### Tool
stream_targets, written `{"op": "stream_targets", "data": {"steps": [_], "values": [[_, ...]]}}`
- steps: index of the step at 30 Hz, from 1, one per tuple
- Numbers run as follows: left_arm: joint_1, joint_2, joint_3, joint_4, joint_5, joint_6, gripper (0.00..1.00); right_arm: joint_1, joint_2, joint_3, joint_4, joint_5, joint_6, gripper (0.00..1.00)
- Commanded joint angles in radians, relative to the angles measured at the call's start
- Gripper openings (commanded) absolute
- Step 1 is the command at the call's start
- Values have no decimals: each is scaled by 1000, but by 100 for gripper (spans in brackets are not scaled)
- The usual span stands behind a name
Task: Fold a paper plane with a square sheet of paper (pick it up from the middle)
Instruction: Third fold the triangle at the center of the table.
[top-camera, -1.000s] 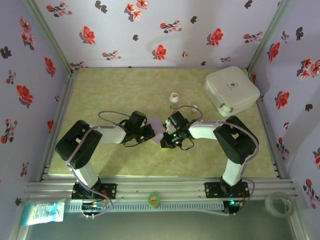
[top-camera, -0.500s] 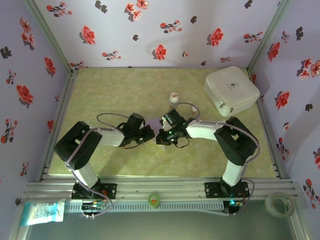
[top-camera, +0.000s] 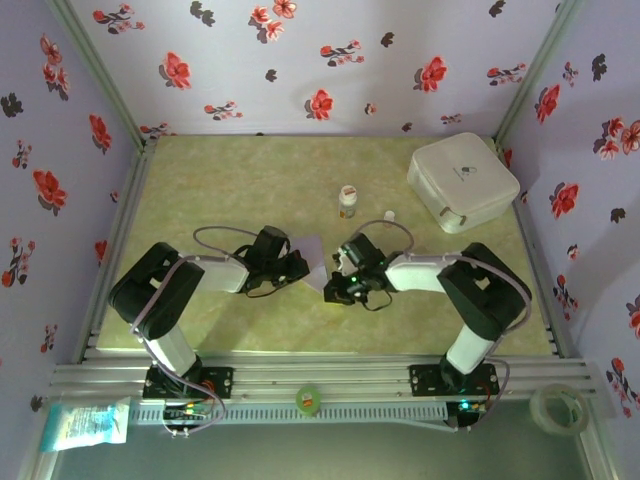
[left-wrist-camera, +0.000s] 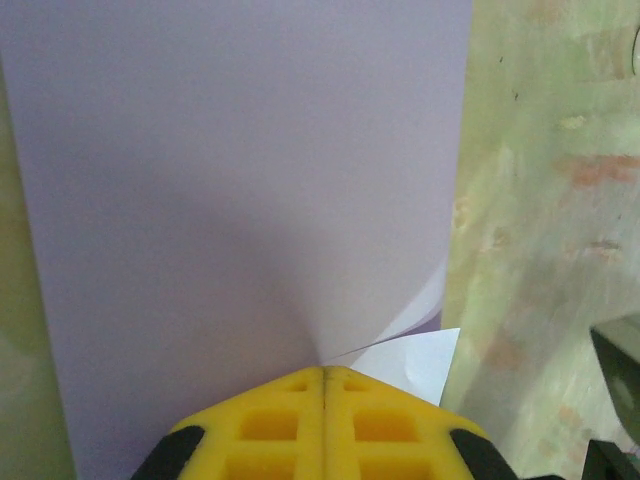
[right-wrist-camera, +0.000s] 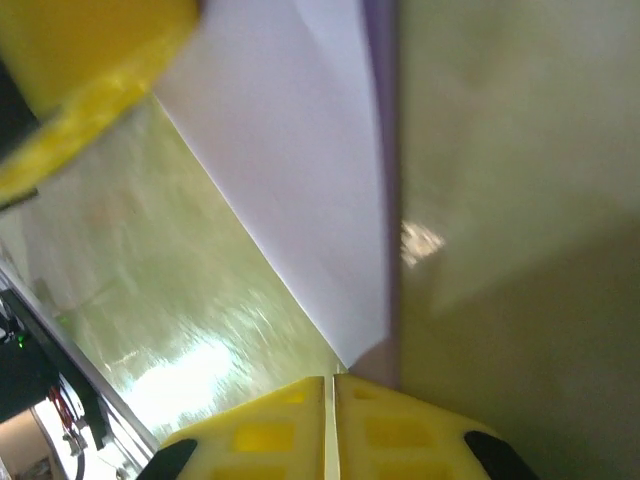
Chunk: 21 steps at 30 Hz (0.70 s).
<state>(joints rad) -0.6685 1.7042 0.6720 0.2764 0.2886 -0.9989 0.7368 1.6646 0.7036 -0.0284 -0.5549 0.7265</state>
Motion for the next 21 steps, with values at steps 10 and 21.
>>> {"op": "stream_targets", "data": {"steps": [10,21], "values": [[13,-24,-25,-131,-39,11,0,-46,-336,-54,111,98,286,6],[10,-12,-15,-106,-24,-2,0,-6,-100,128,-126,102,129,4]]}}
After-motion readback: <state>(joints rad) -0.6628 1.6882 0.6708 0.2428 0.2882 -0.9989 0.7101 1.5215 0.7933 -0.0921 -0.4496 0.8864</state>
